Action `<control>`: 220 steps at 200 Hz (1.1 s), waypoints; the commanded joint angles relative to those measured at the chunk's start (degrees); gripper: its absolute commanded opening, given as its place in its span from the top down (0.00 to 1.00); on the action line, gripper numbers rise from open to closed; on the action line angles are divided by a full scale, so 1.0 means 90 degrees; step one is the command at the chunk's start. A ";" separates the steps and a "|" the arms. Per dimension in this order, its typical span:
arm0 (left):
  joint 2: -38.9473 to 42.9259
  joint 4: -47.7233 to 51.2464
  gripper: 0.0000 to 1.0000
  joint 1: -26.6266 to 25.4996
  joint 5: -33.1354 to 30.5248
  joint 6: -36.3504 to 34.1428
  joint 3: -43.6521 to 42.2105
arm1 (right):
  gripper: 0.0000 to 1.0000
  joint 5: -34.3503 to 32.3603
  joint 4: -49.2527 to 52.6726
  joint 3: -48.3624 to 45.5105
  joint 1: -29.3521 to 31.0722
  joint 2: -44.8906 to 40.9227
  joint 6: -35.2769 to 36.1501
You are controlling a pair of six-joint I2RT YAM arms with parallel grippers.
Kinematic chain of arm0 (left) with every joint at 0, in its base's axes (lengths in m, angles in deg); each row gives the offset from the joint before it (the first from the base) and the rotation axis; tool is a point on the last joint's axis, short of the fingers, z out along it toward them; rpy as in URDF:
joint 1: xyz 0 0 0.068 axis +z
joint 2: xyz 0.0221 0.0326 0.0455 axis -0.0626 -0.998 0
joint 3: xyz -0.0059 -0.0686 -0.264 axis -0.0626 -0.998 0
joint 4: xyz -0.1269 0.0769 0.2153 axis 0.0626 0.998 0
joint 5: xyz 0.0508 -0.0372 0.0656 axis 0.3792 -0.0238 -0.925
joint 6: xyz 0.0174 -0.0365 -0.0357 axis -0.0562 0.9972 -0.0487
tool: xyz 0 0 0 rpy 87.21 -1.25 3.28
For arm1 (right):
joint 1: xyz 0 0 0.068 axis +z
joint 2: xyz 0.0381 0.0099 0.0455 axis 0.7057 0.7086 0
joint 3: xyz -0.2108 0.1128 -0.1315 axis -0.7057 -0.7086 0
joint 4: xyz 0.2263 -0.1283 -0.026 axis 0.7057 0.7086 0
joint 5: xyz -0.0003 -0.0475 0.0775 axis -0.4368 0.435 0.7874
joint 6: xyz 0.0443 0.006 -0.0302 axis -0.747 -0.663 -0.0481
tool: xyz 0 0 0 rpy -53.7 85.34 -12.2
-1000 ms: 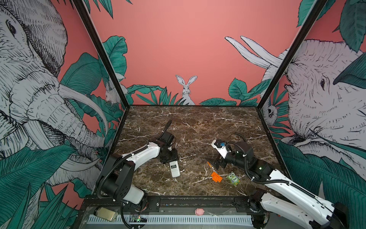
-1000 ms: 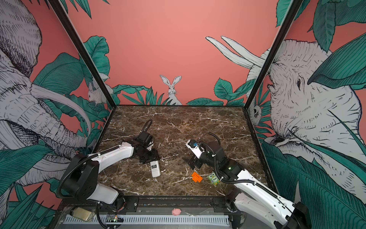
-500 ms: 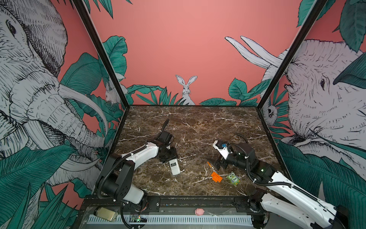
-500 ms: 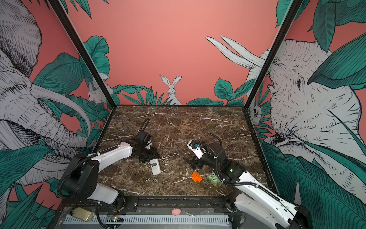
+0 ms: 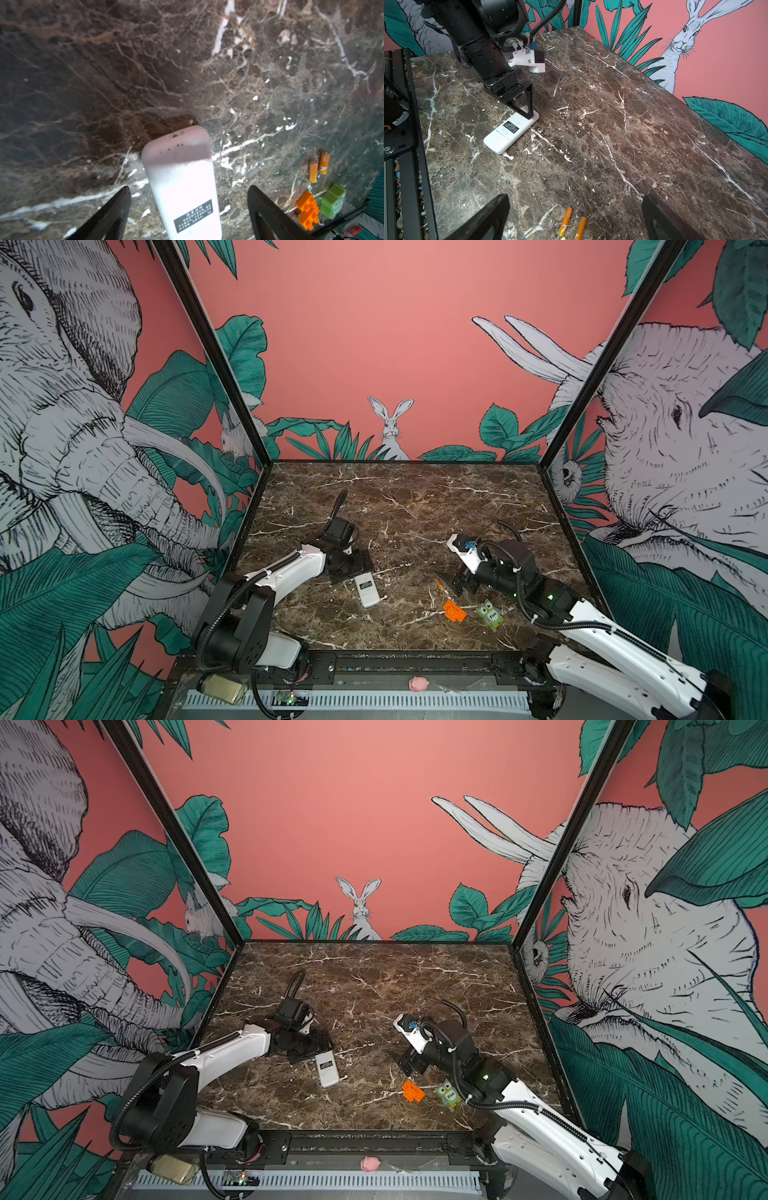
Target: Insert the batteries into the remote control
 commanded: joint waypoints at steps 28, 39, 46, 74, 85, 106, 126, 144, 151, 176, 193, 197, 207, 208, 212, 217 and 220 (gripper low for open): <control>0.0623 0.0202 0.14 -0.0100 0.0416 -0.0071 -0.0630 | 0.02 -0.0118 0.0014 0.0106 0.0027 0.0062 0.0039; 0.0713 0.0195 0.14 -0.0197 0.0462 -0.0020 -0.0769 | 0.02 -0.0118 0.0024 0.0139 0.0028 0.0093 0.0045; 0.0773 0.0169 0.14 -0.0289 0.0481 0.0028 -0.0853 | 0.02 -0.0125 0.0037 0.0161 0.0031 0.0119 0.0047; 0.0989 -0.0215 0.15 -0.0693 0.0683 0.0403 -0.1231 | 0.02 -0.0139 0.0066 0.0224 0.0029 0.0206 0.0042; 0.1052 -0.0354 0.15 -0.0862 0.0711 0.0573 -0.1334 | 0.02 -0.0160 0.0097 0.0262 0.0029 0.0245 0.0038; 0.1113 -0.0722 0.16 -0.1217 0.0721 0.0885 -0.1488 | 0.02 -0.0196 0.0148 0.0300 0.0027 0.0270 0.0045; 0.0956 -0.1080 0.17 -0.1484 0.0689 0.1031 -0.1473 | 0.02 -0.0246 0.0132 0.0300 0.0027 0.0299 -0.0005; 0.0671 -0.1487 0.17 -0.1641 0.0686 0.1141 -0.1378 | 0.02 -0.0386 0.0180 0.0332 0.0027 0.0361 -0.0104; 0.0536 -0.1662 0.17 -0.1790 0.0712 0.1185 -0.1328 | 0.02 -0.0473 0.0213 0.0361 0.0027 0.0375 -0.0139; 0.0022 -0.2089 0.17 -0.2140 0.0730 0.1281 -0.1059 | 0.02 -0.0885 0.0385 0.0419 0.0019 0.0435 -0.0312; -0.0214 -0.2392 0.17 -0.2237 0.0738 0.1332 -0.0966 | 0.01 -0.1077 0.0564 0.0485 -0.0002 0.0524 -0.0452; -0.0256 -0.2442 0.17 -0.2245 0.0765 0.1339 -0.0949 | 0.01 -0.1091 0.0619 0.0510 -0.0006 0.0570 -0.0494; -0.0294 -0.2502 0.17 -0.2266 0.0783 0.1335 -0.0924 | 0.01 -0.1133 0.0771 0.0596 -0.0025 0.0697 -0.0592; -0.0293 -0.2504 0.17 -0.2267 0.0781 0.1337 -0.0924 | 0.01 -0.1138 0.0783 0.0606 -0.0033 0.0708 -0.0601; -0.0279 -0.2491 0.17 -0.2267 0.0786 0.1314 -0.0914 | 0.01 -0.1152 0.0839 0.0643 -0.0041 0.0764 -0.0636; -0.0243 -0.2429 0.18 -0.2267 0.0796 0.1283 -0.0908 | 0.01 -0.1153 0.0902 0.0688 -0.0043 0.0831 -0.0683; -0.0207 -0.2388 0.18 -0.2267 0.0789 0.1254 -0.0913 | 0.01 -0.1159 0.0931 0.0705 -0.0050 0.0860 -0.0709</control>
